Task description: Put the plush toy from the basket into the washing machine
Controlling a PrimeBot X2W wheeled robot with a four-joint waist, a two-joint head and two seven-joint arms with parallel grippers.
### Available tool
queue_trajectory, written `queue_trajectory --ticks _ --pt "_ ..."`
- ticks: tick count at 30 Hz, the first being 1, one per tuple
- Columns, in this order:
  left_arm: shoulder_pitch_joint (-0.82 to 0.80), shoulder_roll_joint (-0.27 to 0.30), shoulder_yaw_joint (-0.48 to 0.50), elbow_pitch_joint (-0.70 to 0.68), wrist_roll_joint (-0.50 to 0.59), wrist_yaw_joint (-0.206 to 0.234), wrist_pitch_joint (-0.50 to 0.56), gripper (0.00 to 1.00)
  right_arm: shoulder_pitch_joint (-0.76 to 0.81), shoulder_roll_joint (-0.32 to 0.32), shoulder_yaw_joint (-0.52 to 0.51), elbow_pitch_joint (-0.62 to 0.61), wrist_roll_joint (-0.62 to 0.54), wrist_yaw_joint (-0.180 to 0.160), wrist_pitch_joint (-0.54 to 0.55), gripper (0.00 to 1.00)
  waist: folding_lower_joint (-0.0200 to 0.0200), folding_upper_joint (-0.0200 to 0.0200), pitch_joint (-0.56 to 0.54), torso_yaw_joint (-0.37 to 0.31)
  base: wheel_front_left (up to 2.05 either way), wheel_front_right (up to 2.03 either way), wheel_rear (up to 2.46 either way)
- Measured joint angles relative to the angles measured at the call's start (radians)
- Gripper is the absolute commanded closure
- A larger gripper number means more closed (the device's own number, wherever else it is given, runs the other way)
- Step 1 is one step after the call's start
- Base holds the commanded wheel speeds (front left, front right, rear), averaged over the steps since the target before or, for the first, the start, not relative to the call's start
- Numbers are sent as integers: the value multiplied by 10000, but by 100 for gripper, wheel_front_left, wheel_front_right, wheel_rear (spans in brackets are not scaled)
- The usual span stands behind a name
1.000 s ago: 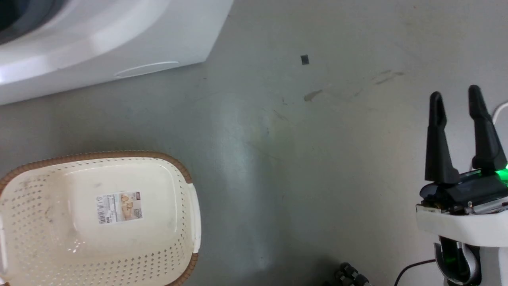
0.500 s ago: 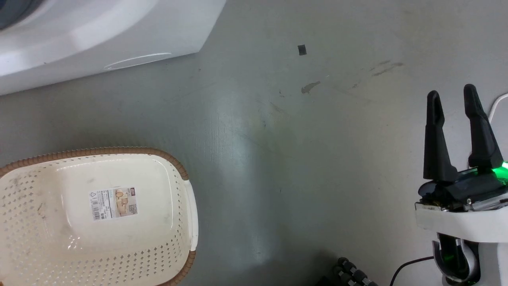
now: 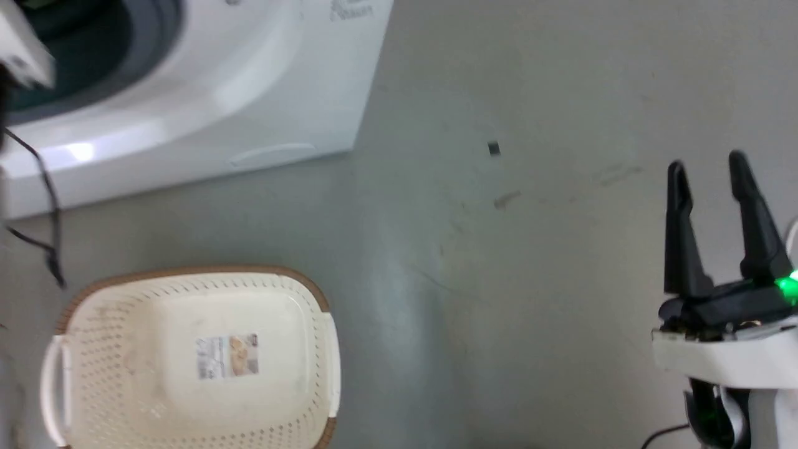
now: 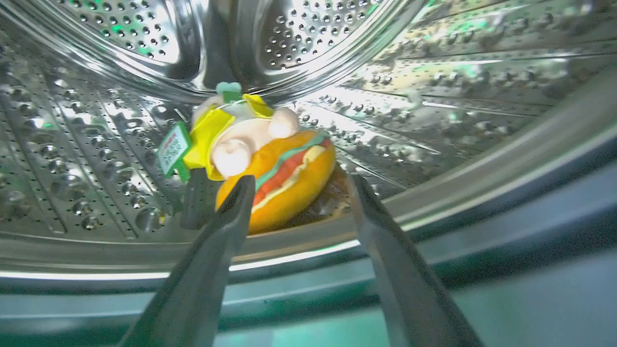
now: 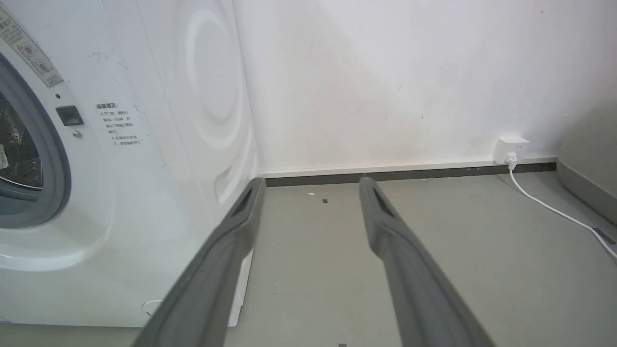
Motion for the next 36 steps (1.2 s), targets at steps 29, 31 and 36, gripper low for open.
queue_trajectory --ticks 29,31,36 --pt "8998 -3273 -702 -5624 188 775 -3028 0 2458 2 -545 263 -855 0 0 0 -3 0 -4517 2791 0 0 0" --pt "9646 -3423 -679 -6096 268 855 -3028 0 2548 2 -558 282 -857 0 0 0 -3 0 -4660 2899 0 0 0" --pt "10851 -3664 -527 -6857 364 986 -3028 0 2826 2 -608 355 -853 0 0 0 -3 0 -4961 3086 0 0 0"
